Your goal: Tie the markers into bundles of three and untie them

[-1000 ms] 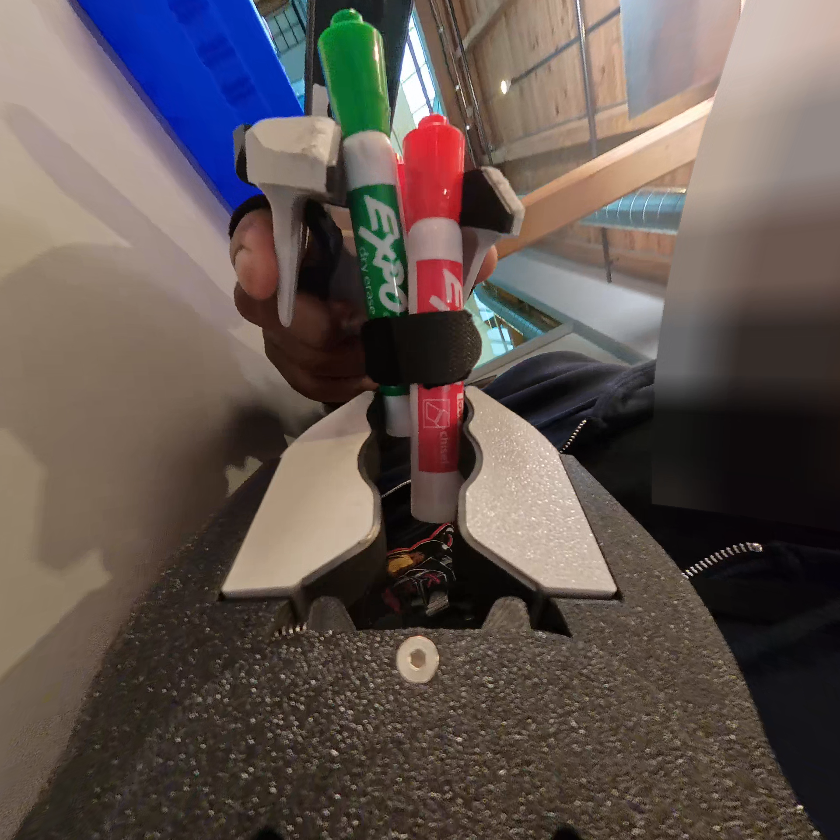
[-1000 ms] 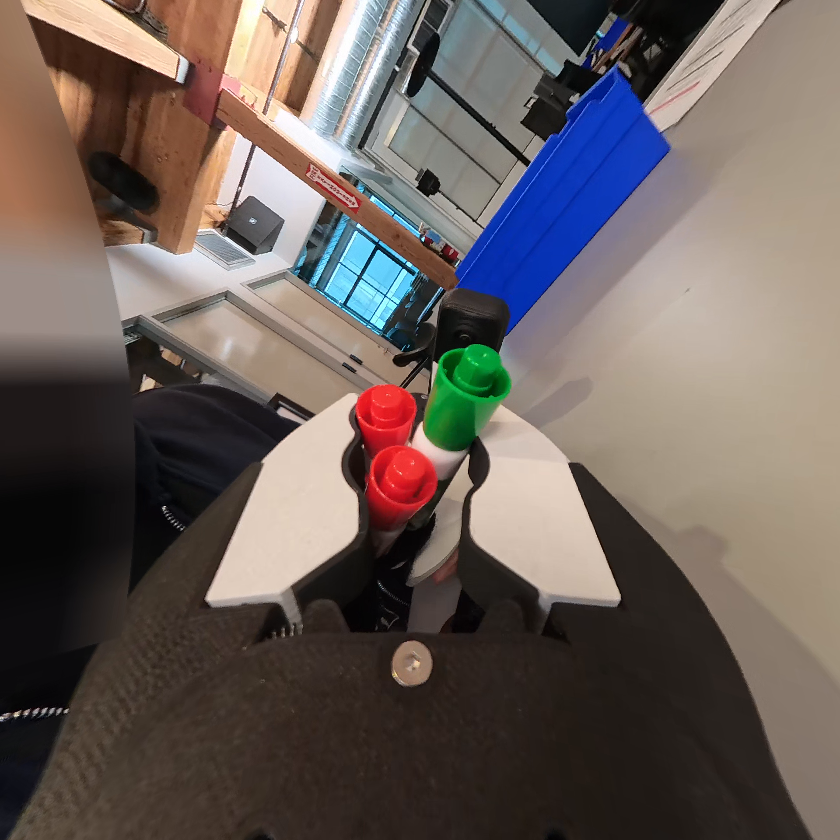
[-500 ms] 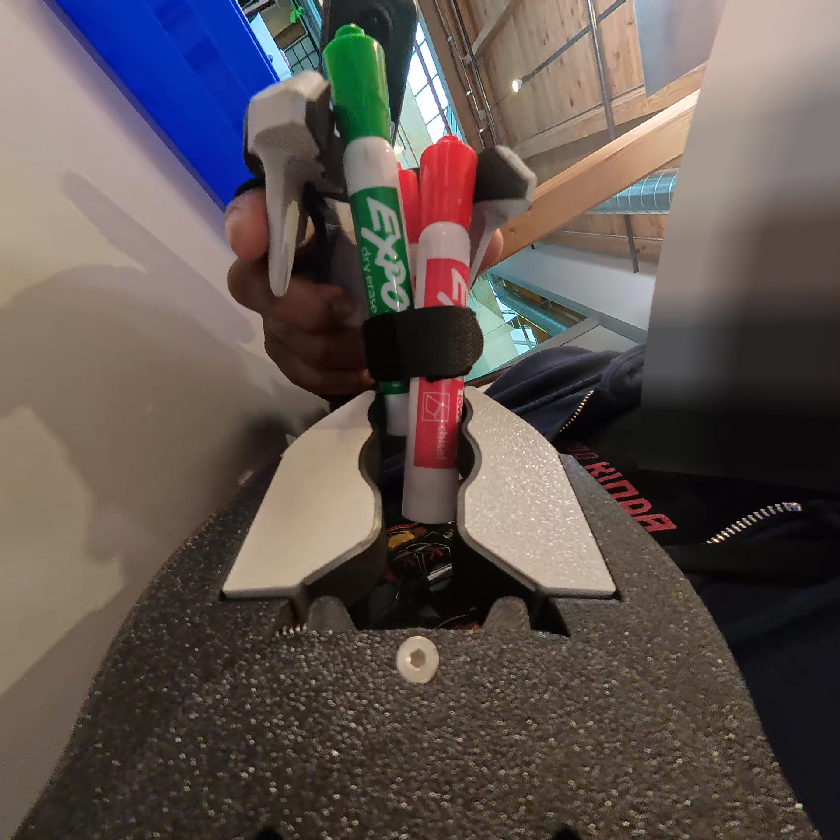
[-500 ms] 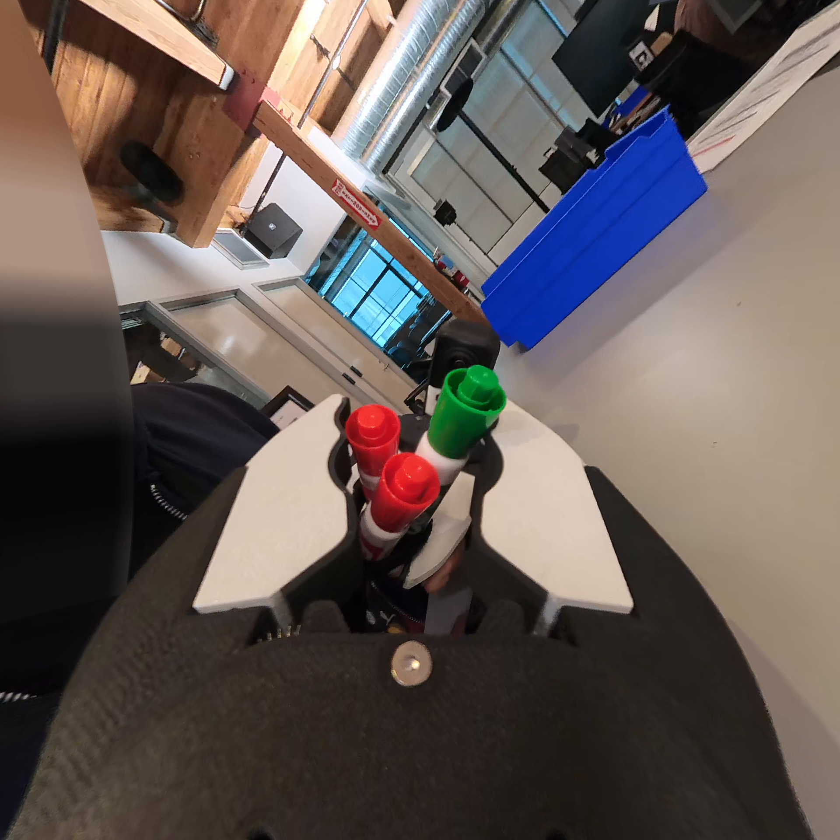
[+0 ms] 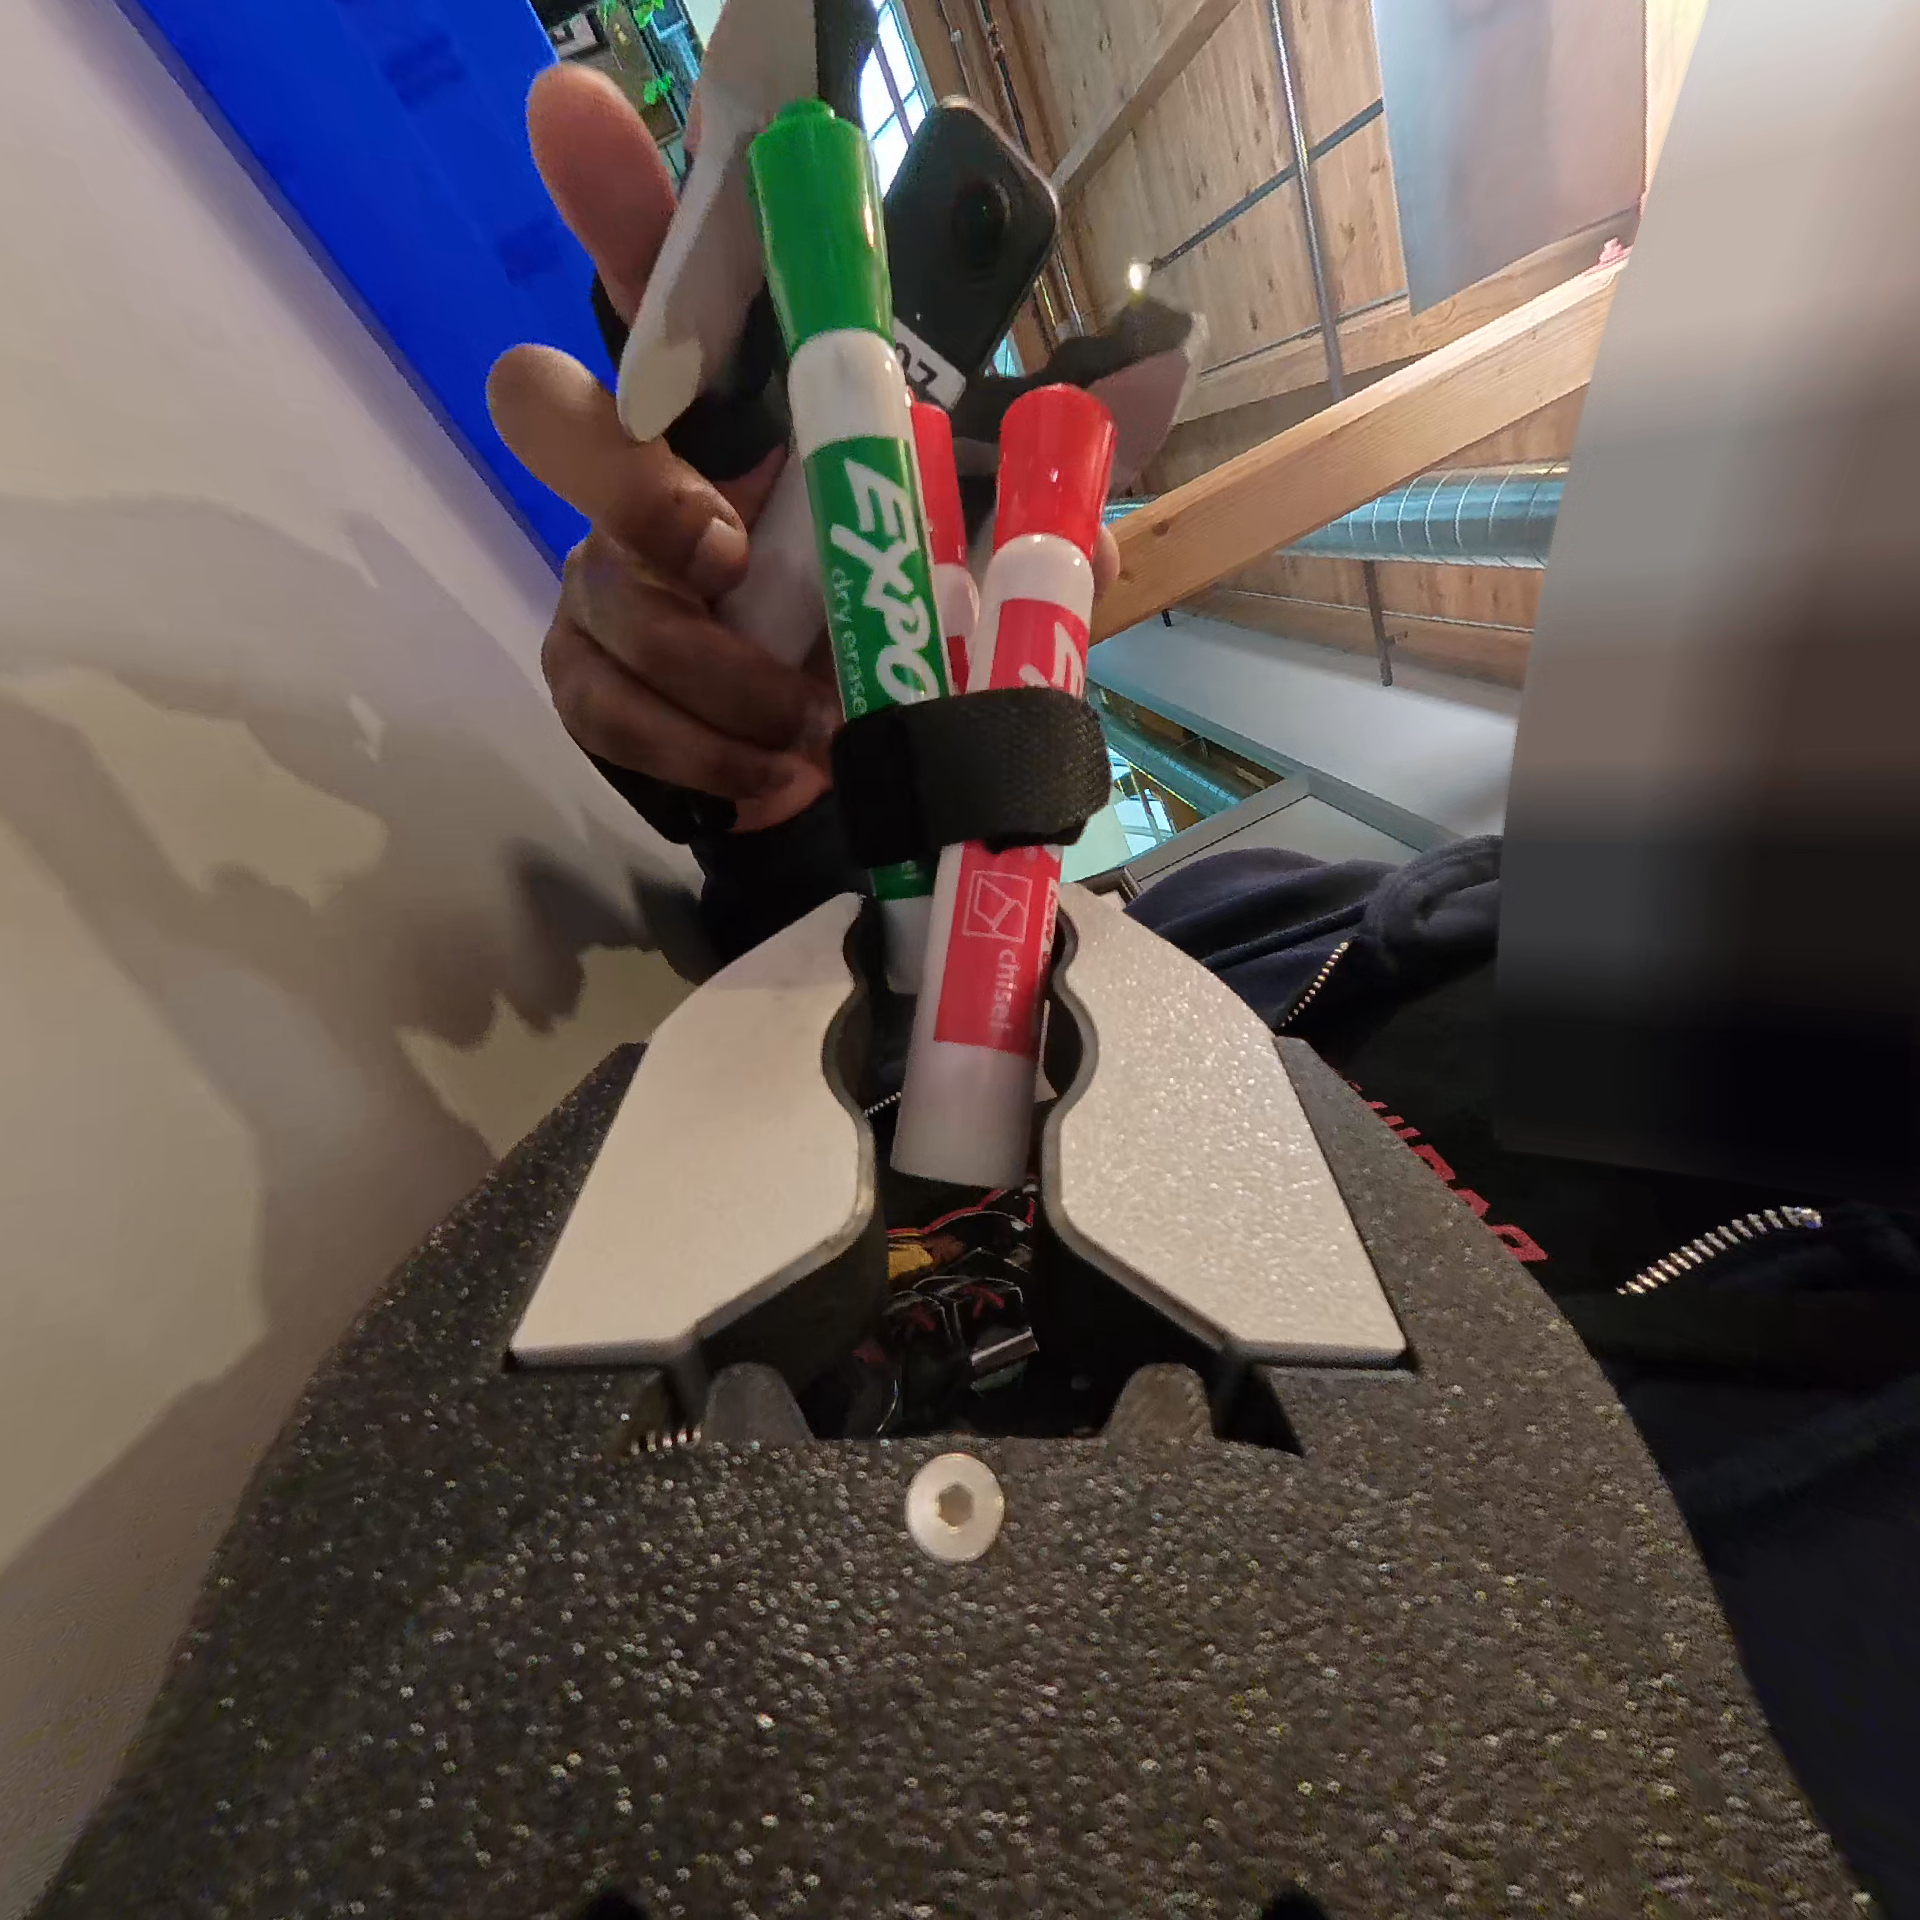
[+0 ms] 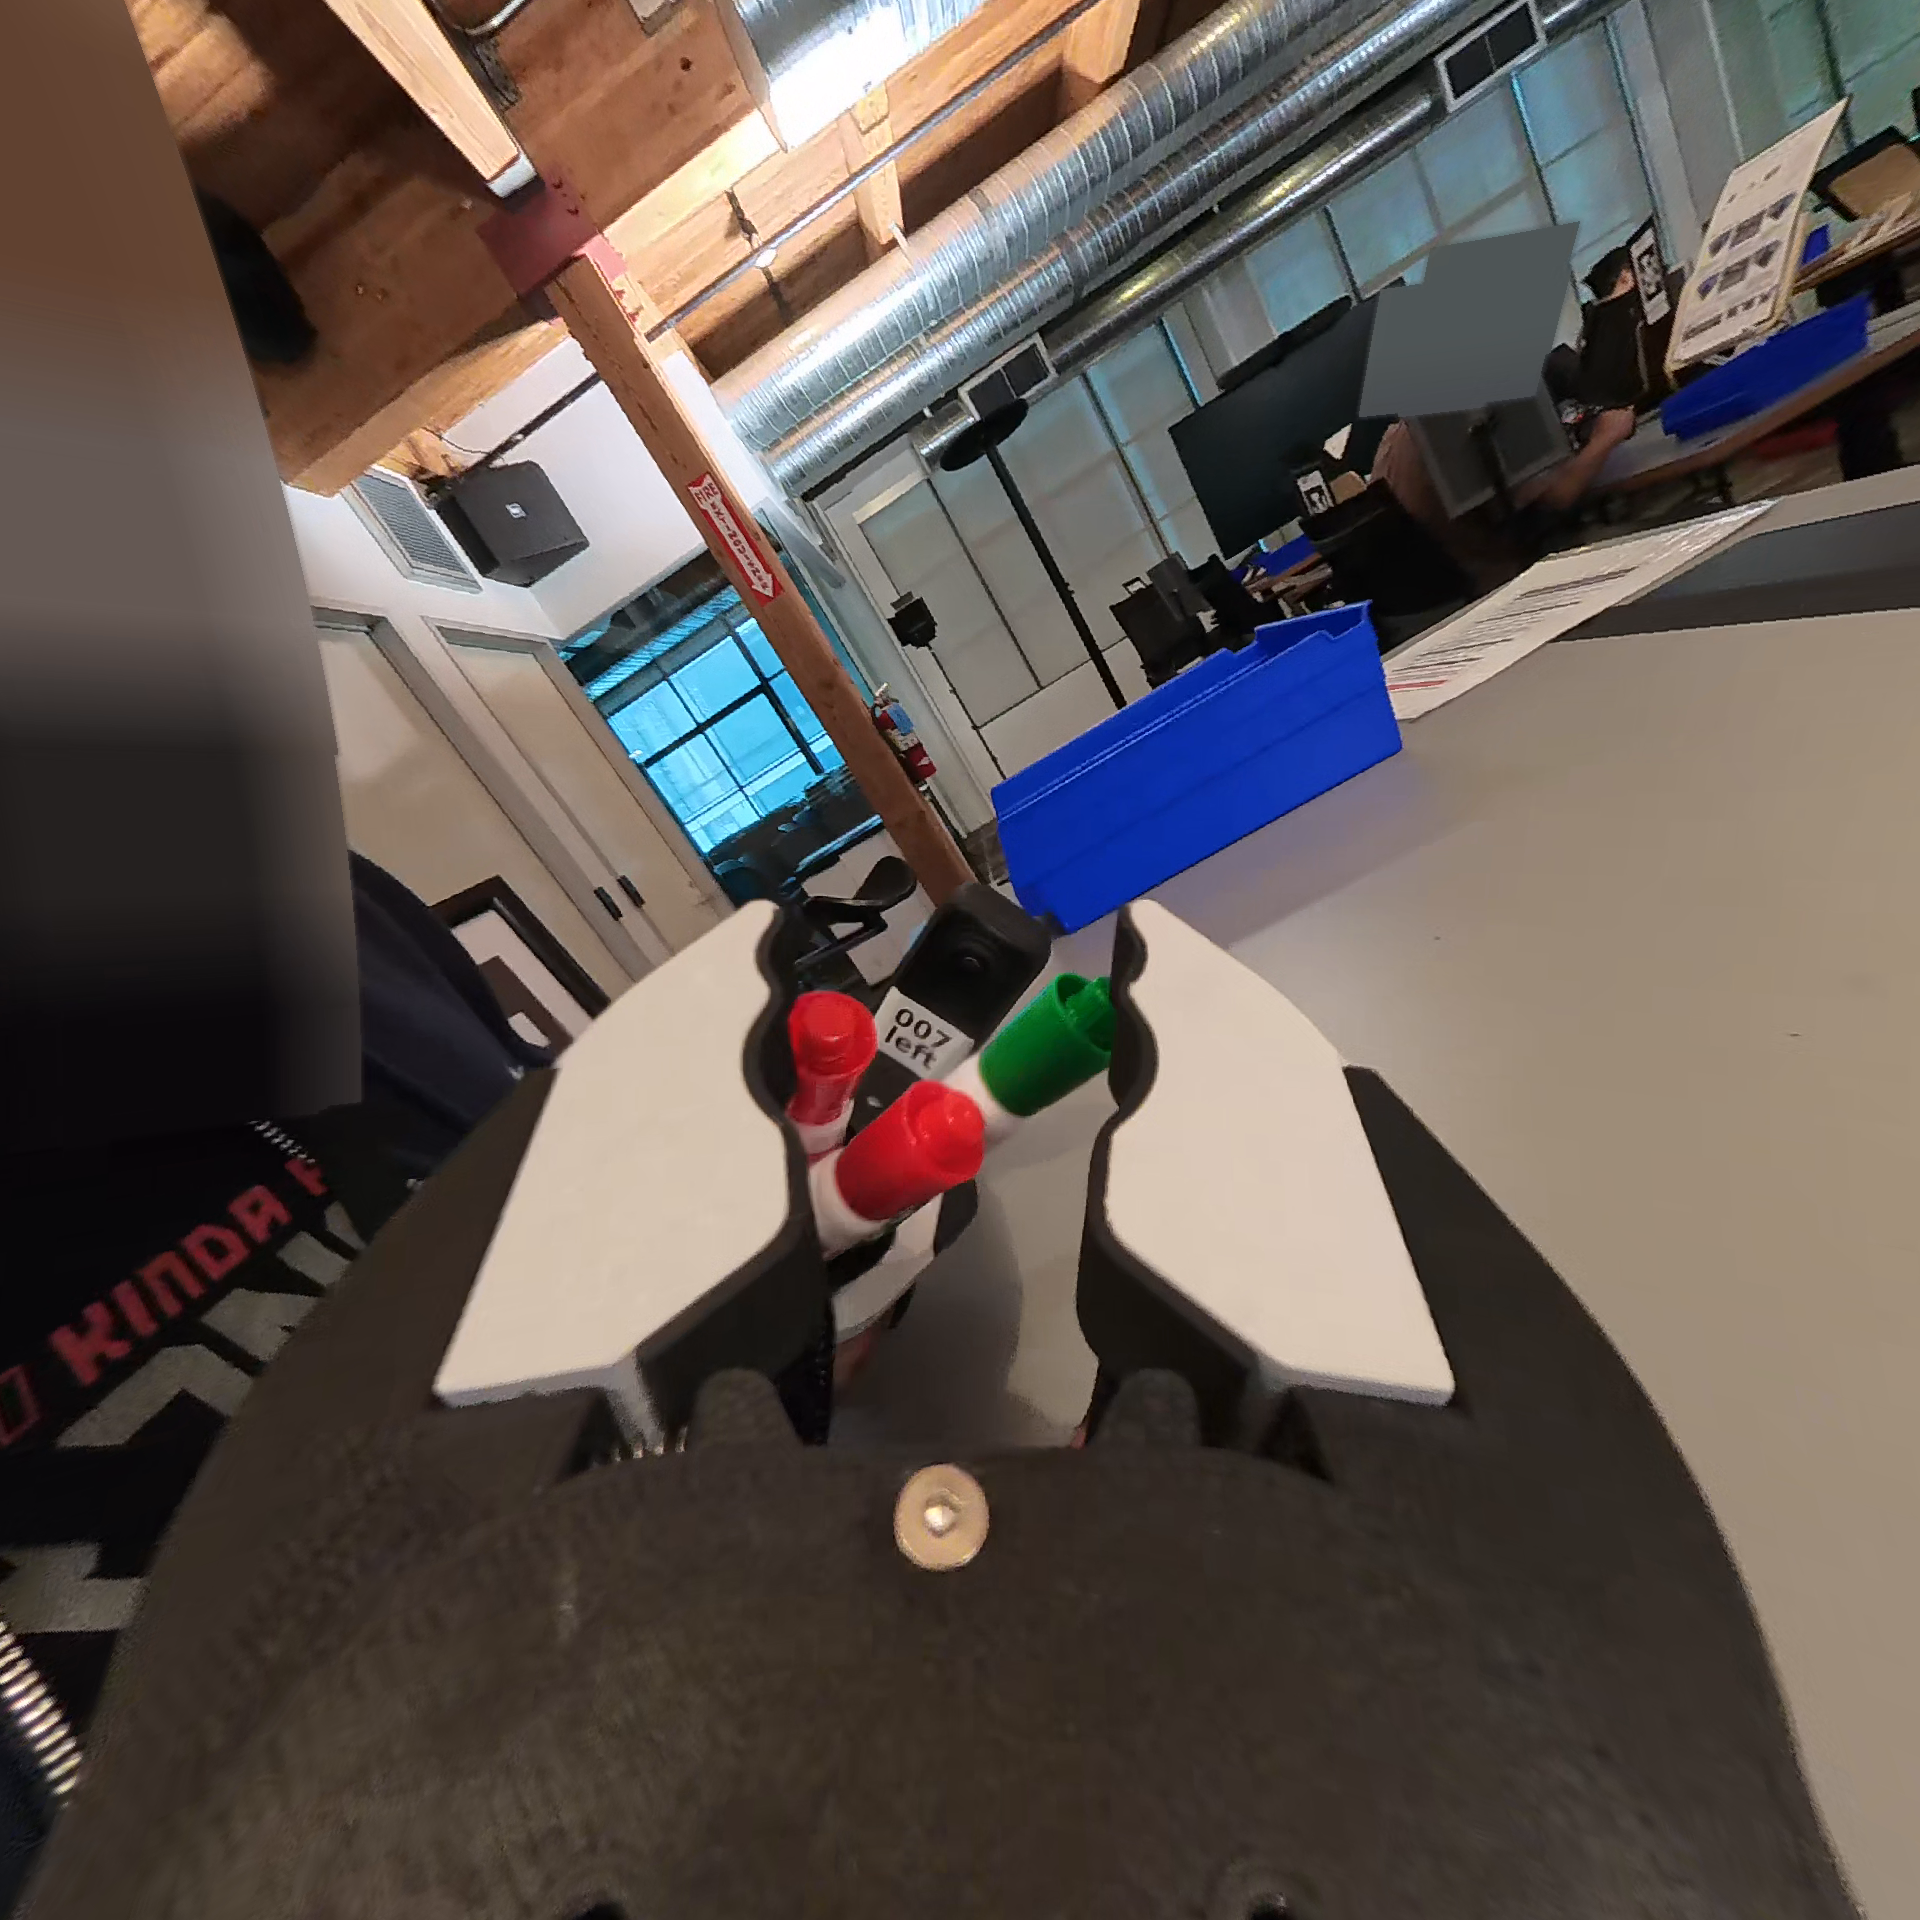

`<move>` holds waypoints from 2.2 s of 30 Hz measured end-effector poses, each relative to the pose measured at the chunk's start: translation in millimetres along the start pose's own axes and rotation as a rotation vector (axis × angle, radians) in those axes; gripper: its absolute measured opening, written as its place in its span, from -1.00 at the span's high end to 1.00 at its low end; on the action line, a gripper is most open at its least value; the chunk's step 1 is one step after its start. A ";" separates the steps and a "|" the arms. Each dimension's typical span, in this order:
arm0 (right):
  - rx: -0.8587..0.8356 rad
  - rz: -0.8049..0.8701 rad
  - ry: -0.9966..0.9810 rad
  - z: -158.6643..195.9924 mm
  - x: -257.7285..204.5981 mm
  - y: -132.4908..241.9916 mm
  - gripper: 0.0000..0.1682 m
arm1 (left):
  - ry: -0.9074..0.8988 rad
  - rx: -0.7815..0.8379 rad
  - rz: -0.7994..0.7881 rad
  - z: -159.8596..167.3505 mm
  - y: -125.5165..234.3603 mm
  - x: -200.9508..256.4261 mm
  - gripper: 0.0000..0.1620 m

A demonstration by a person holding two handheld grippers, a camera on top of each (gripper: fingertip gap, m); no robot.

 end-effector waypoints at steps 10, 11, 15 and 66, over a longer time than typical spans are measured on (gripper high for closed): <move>-0.019 0.079 -0.115 9.9 9.5 1.6 0.04 | -0.041 0.004 -0.083 -8.0 5.7 -5.5 0.69; -0.018 0.095 -0.127 10.7 10.5 2.1 0.03 | -0.045 -0.001 -0.085 -8.6 5.5 -5.8 0.70; 0.009 0.142 -0.180 13.5 14.1 6.7 0.02 | -0.071 -0.042 -0.139 -8.4 3.6 -9.7 0.70; -0.681 0.516 0.625 82.0 48.3 -12.4 0.42 | -0.732 -1.188 -0.739 -64.5 73.9 -59.3 0.50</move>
Point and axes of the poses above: each gripper's, where its closed fingertips meet, y back along the fingers, z out of its underside, x = y × z across the jaws, the point moved 5 cm from there along y, back along the fingers, and after that the axes turned 14 degrees about z, right-handed, at the moved point
